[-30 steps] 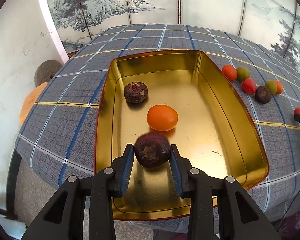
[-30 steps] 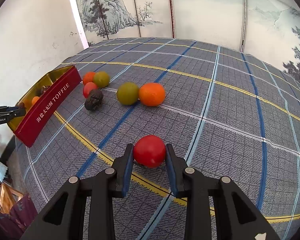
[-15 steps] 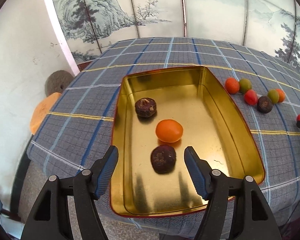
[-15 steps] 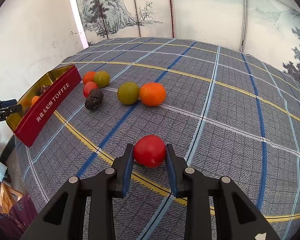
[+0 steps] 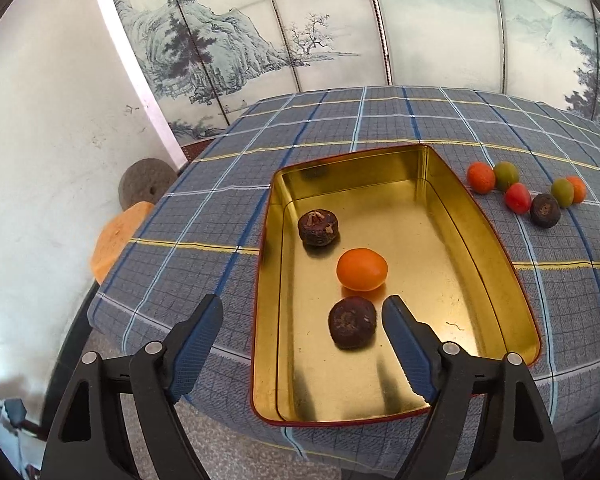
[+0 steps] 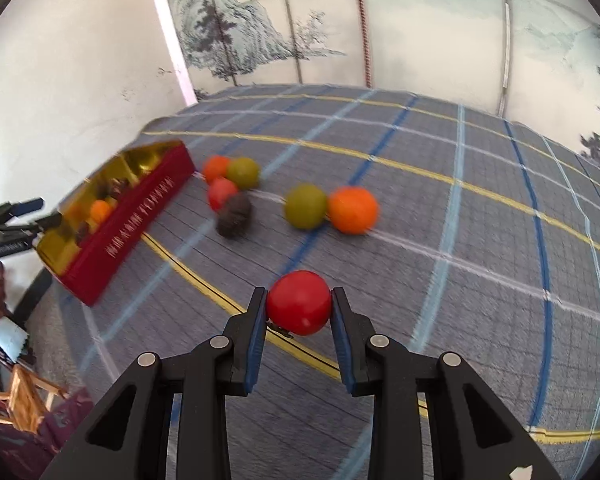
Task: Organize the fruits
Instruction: 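Carry the red tomato into the gold tray with the right gripper and release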
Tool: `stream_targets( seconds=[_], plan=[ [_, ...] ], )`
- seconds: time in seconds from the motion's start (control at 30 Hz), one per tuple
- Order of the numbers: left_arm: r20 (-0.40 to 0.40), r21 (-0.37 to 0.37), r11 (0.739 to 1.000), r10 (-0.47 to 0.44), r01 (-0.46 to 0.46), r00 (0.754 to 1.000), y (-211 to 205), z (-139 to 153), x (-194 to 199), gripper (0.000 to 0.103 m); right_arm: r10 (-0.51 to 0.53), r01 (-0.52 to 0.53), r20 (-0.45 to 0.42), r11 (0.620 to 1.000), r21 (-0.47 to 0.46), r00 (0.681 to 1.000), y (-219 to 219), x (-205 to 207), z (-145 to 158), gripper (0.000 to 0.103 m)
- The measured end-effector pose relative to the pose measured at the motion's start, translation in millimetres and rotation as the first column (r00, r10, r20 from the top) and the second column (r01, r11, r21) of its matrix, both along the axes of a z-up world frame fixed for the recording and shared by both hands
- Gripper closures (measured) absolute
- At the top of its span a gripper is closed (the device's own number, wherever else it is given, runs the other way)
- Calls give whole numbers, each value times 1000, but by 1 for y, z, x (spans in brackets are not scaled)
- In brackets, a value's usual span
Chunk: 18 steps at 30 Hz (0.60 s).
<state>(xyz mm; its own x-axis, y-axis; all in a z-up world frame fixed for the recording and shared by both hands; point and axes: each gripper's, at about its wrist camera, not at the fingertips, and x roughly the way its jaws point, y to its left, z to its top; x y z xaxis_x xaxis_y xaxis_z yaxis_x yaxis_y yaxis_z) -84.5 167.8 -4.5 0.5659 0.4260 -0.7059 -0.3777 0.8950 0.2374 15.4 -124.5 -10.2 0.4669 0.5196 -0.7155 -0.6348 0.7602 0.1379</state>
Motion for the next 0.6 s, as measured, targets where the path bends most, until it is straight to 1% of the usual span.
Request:
stream_targets(
  seconds=[0.17, 0.3, 0.47, 0.6],
  plan=[
    [12, 3, 1000, 7, -7, 1000, 0, 2, -4, 18, 99, -100, 23, 994, 40, 995, 42, -9, 26, 75],
    [23, 4, 1000, 7, -7, 1000, 2, 5, -11, 18, 193, -194, 24, 979, 69, 981, 88, -15, 40, 75],
    [34, -4, 1000, 3, -3, 999, 6, 8, -17, 18, 285, -287, 28, 956, 68, 958, 143, -21, 46, 75],
    [39, -4, 1000, -1, 2, 999, 7, 10, -21, 18, 329, -330, 20, 942, 60, 944, 179, -18, 45, 75]
  ],
)
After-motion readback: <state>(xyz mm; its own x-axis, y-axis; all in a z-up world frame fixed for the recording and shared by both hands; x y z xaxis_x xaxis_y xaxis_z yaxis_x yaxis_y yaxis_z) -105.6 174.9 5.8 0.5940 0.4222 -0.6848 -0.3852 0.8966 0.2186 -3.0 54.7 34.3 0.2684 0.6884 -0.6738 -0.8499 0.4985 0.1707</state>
